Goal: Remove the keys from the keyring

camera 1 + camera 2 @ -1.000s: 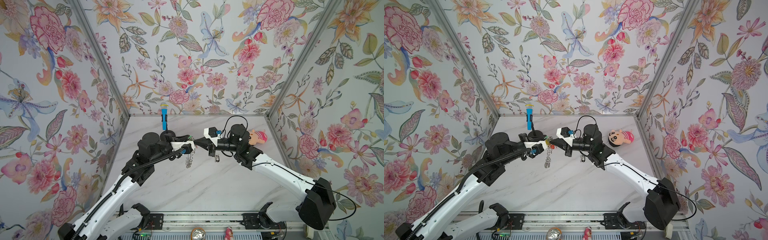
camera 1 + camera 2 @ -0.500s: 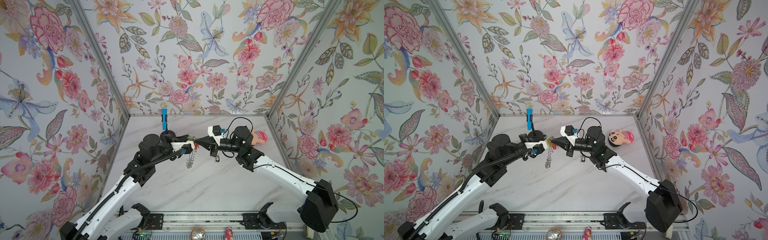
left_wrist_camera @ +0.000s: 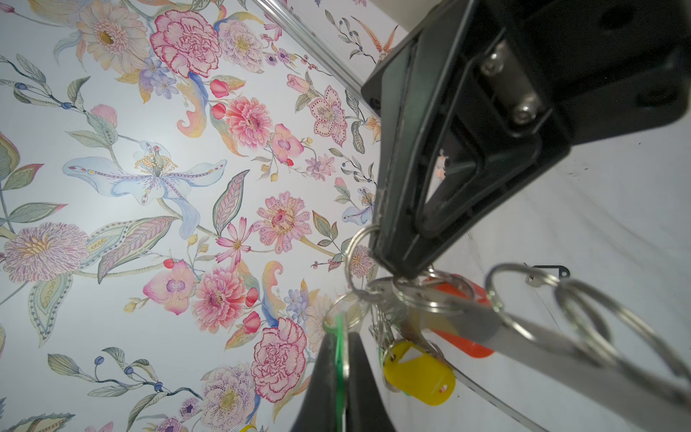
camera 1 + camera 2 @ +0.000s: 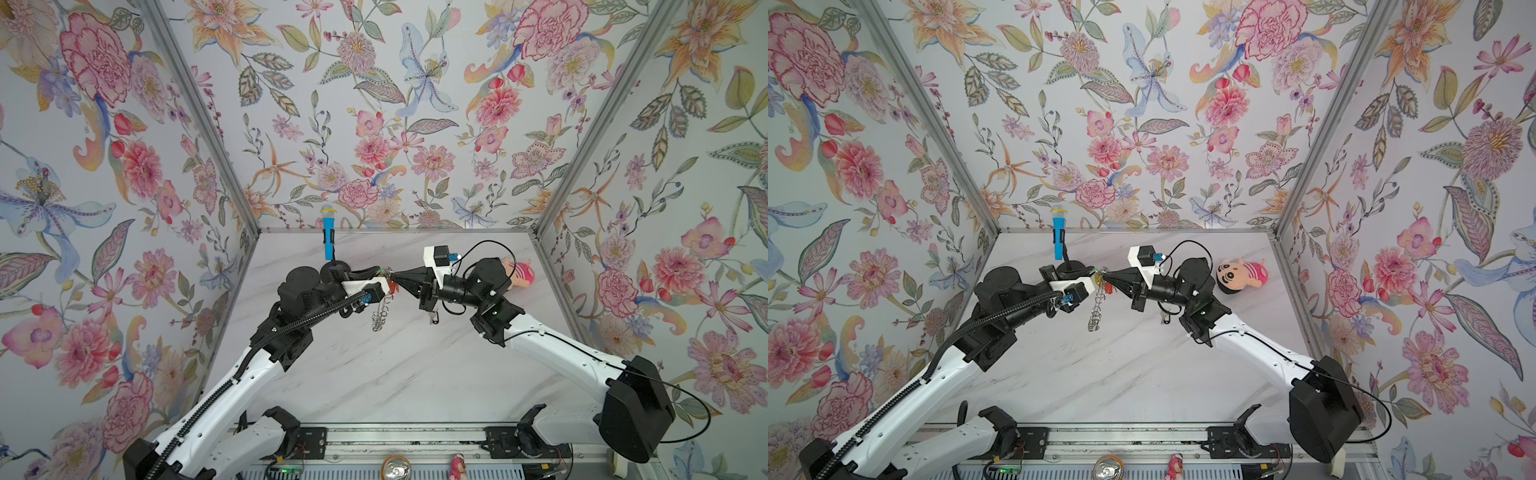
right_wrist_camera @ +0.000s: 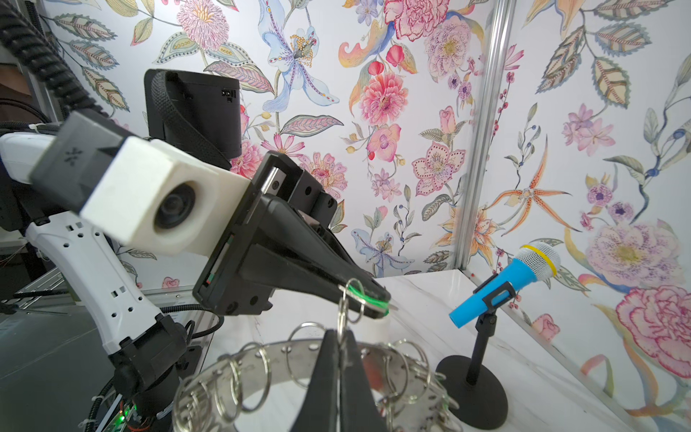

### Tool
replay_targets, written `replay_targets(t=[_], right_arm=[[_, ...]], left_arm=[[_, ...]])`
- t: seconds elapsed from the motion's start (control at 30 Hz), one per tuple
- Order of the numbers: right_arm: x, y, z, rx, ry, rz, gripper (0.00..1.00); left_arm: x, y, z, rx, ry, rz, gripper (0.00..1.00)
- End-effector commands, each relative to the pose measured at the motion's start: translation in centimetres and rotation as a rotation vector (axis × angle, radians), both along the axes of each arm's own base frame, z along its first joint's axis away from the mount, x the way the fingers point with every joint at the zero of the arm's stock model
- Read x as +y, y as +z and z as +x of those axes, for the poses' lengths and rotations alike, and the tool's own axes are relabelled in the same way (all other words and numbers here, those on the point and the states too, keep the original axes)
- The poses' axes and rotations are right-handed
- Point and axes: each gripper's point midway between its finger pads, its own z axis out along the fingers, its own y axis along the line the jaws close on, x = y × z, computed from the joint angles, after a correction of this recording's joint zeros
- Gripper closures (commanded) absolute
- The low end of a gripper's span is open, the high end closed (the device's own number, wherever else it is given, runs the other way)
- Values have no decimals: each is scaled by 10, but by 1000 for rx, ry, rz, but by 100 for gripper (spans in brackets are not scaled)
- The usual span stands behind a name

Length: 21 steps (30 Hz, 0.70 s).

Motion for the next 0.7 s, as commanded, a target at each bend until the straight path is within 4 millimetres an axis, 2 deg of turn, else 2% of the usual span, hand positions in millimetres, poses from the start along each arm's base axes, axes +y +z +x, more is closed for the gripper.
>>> replay_targets(t=[0.0,0.13,0.43,0.53,0.67], right_arm=[[1,8,-2,-40,3,54,95],[4,-4,2,-30,-7,29,91],[9,-16,4,-31,-15,-13,83],[8,-18,7,-58,-43,-51,73],[6,-24,15,-111,-92,-122,69]], left_arm=[[4,15,1,-5,8,-50,100],[5,24,-1,-20,8,-55,100],[4,26,1,-23,2,-51,100],[4,24,1,-18,-1,-46,100],[3,26,-2,-22,-13,-47,100]])
